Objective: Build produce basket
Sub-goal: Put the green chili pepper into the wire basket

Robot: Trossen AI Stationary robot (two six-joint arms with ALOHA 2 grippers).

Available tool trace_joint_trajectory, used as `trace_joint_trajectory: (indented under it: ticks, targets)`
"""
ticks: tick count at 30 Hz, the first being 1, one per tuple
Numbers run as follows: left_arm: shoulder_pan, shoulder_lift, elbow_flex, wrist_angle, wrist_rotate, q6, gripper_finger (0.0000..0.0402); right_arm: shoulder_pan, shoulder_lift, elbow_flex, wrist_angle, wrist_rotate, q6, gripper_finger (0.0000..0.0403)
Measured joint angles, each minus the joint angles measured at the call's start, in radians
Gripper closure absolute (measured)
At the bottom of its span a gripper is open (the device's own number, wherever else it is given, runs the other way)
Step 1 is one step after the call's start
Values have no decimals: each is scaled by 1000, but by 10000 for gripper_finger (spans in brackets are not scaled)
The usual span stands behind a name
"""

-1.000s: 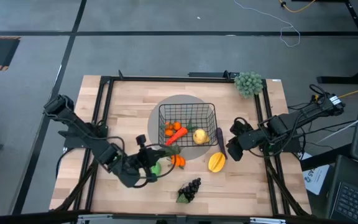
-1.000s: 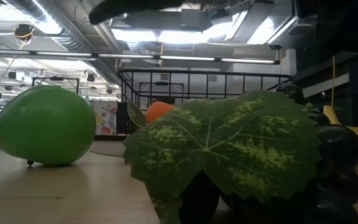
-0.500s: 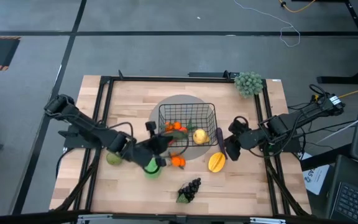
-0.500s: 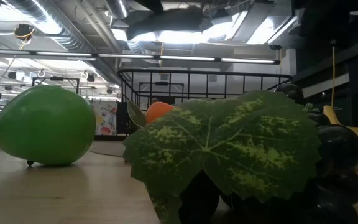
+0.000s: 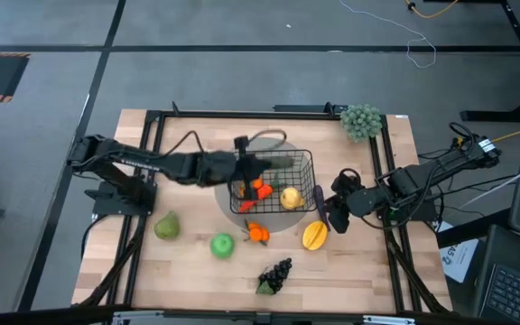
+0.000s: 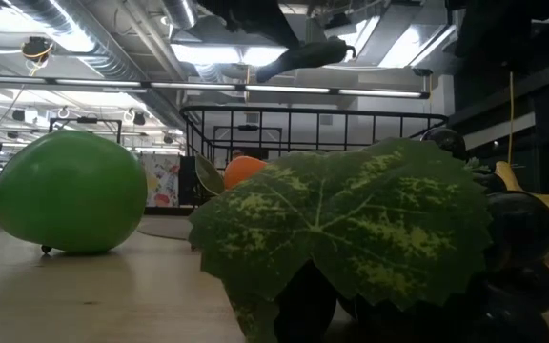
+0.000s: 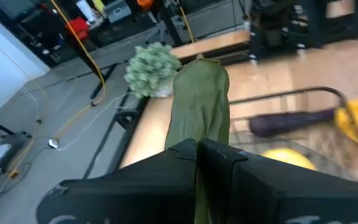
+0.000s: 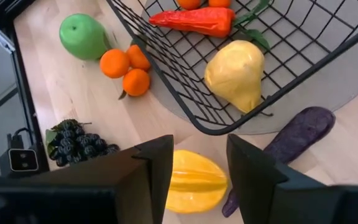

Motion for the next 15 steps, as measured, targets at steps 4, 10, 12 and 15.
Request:
trace_joint_trajectory:
  ticks: [4,10,12,15]
  targets:
    - [66,0,0,34,72,25,401,0,0,0,0,31,-20,263]
    - [87,0,0,32,111,-21,401,0,0,0,0,96,-29,263]
    - [74,0,0,27,112,-52,401,0,0,0,0,101,-57,263]
    - [43,0,0,18,114,-120,401,0,0,0,0,96,-121,263]
